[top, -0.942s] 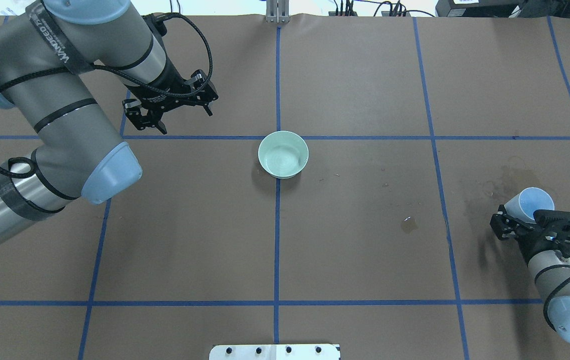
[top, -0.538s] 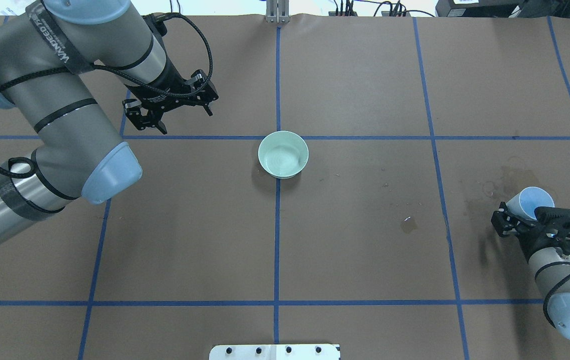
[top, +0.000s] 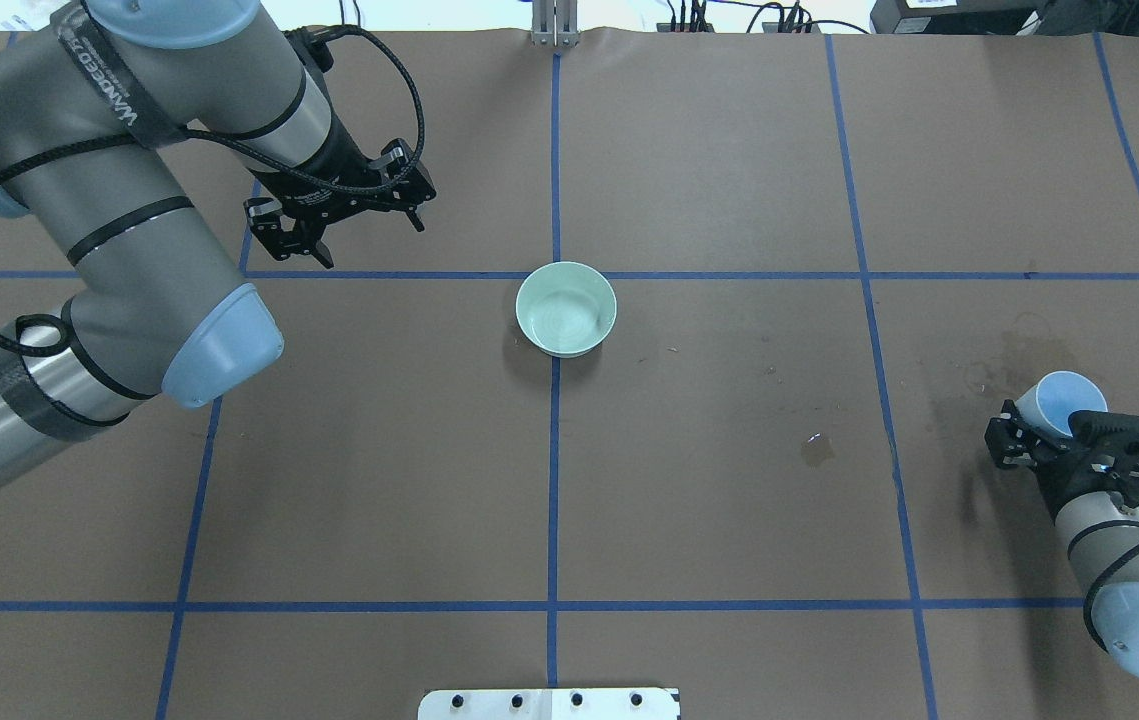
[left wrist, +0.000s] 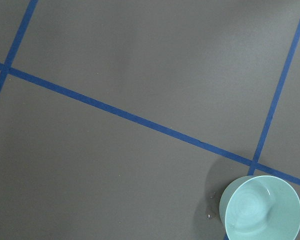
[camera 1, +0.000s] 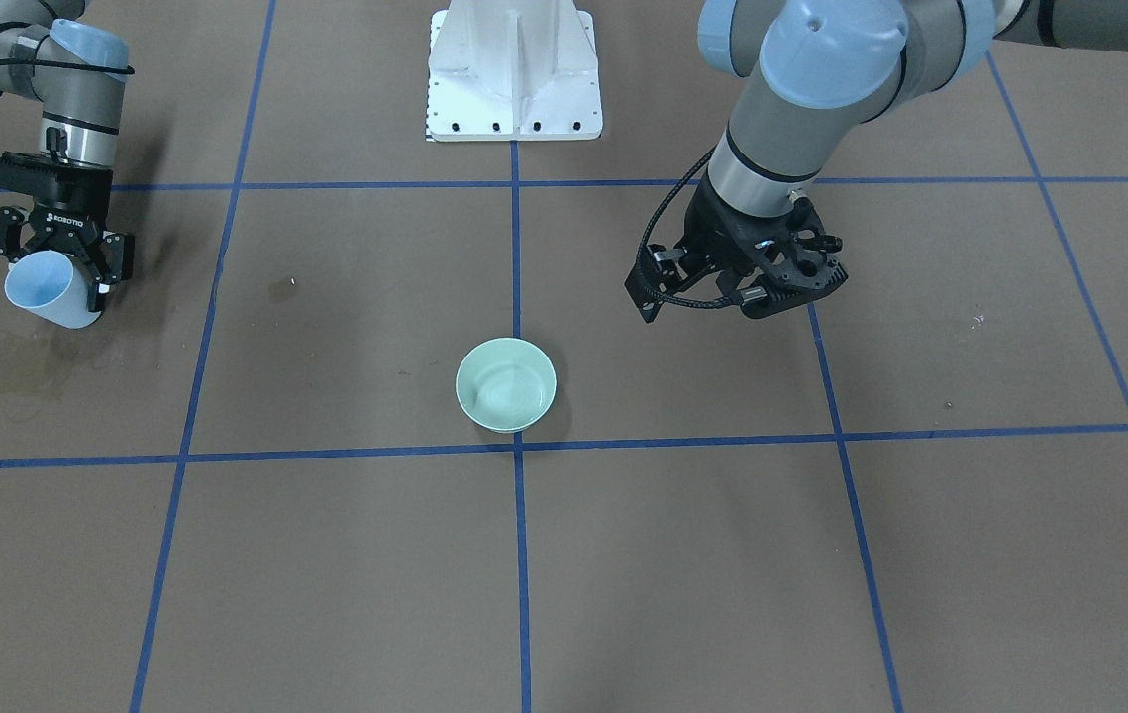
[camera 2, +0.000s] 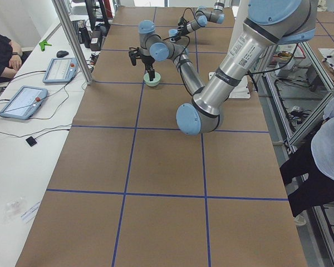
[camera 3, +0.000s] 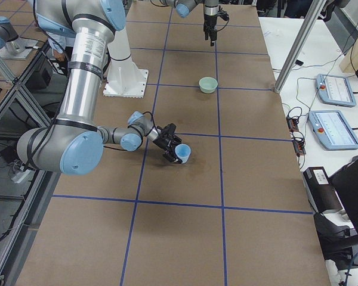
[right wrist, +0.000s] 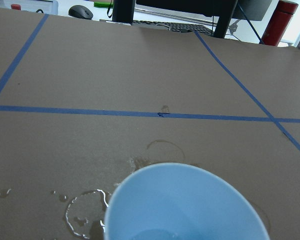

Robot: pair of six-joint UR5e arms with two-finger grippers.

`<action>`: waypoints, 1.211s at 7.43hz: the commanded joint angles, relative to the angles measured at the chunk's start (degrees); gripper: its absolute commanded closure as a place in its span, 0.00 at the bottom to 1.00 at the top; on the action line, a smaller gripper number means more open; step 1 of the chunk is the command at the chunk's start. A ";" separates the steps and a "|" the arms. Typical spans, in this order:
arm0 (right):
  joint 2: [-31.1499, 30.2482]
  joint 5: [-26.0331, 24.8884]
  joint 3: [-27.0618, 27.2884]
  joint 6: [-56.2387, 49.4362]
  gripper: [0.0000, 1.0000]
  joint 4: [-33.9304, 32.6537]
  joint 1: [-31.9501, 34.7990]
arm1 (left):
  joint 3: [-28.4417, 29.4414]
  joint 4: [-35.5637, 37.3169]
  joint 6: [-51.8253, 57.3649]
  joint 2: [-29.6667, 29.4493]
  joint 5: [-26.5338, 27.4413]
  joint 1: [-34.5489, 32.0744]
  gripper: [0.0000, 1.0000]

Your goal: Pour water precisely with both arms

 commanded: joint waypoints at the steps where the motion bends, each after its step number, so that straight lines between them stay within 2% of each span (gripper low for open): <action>1: 0.50 -0.03 -0.08 -0.36 1.00 2.79 0.36 | -0.65 0.09 0.00 -0.03 -0.07 -0.04 0.00; 2: 0.49 0.05 0.10 -0.63 1.00 2.98 1.40 | -0.74 0.17 -0.09 -0.03 -0.07 -0.04 0.00; 3: 0.41 2.06 0.27 -5.33 1.00 5.24 3.59 | -0.74 0.17 0.00 -0.03 -0.07 -0.12 0.00; 4: 0.06 3.99 0.01 -13.90 1.00 13.01 6.57 | -0.74 0.17 0.00 -0.03 -0.16 -0.13 0.00; 5: 0.06 6.62 -0.08 -18.60 1.00 17.70 9.82 | -0.83 0.17 0.00 -0.03 -0.16 -0.13 0.00; 6: 0.58 9.60 0.01 -22.82 1.00 23.31 12.03 | -1.09 0.17 0.00 -0.03 -0.16 -0.21 0.00; 7: 0.93 13.72 -0.16 -32.09 1.00 29.72 15.88 | -1.09 0.17 0.00 0.06 -0.16 -0.21 0.00; 8: 3.02 14.63 -1.56 -41.66 1.00 34.57 17.83 | -1.18 0.17 0.00 0.06 -0.16 -0.21 0.00; 9: 9.48 14.56 -5.75 -44.02 1.00 40.97 18.46 | -1.09 0.17 0.00 -0.03 -0.16 -0.21 0.00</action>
